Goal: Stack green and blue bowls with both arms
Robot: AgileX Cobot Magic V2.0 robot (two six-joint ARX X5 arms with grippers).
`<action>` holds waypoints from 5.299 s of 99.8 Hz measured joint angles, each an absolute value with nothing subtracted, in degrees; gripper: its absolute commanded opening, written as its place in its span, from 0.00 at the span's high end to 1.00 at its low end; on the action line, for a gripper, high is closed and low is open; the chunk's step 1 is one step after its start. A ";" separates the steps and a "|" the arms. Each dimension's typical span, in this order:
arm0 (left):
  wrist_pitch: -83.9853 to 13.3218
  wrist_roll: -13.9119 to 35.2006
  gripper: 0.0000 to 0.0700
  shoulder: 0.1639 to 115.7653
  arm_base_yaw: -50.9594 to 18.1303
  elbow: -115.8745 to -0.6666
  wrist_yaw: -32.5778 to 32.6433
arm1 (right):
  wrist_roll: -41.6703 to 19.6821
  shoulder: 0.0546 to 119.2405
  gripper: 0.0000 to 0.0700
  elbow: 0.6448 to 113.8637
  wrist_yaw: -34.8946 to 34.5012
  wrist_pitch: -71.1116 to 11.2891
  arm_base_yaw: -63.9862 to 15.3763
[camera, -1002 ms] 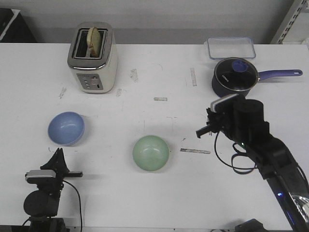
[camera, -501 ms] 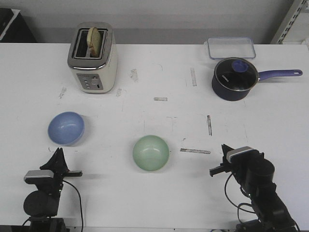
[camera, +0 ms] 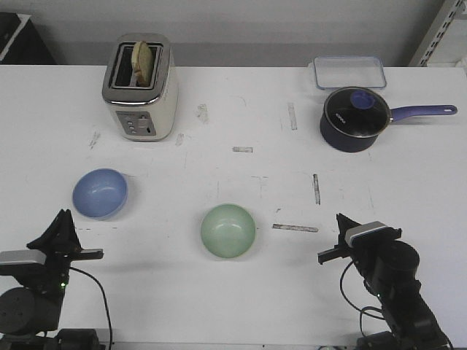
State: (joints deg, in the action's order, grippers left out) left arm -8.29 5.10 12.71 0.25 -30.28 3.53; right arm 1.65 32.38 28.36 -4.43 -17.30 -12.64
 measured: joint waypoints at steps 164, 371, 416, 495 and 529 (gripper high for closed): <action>-36.01 7.68 1.00 88.82 21.23 -65.45 -10.90 | 1.65 33.21 1.00 28.36 -4.45 -17.28 -12.64; -43.40 8.49 0.53 94.17 -33.45 -80.44 -14.31 | 1.65 33.21 1.00 28.36 -4.45 -17.28 -12.64; -45.80 8.47 0.14 94.08 -33.45 -82.48 -14.31 | 1.65 33.21 1.00 28.36 -4.45 -17.28 -12.64; -50.85 -0.80 1.00 77.25 -16.69 -88.18 -1.74 | 2.15 33.21 1.00 28.36 -4.49 -14.17 -7.88; -34.15 -1.63 1.00 60.62 -5.67 -70.46 -1.61 | 1.65 32.62 1.00 28.36 -4.43 -14.26 2.09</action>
State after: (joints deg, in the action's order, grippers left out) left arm -34.15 -1.63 60.62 -5.67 -70.46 -1.61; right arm 1.65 32.62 28.36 -4.43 -14.26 2.09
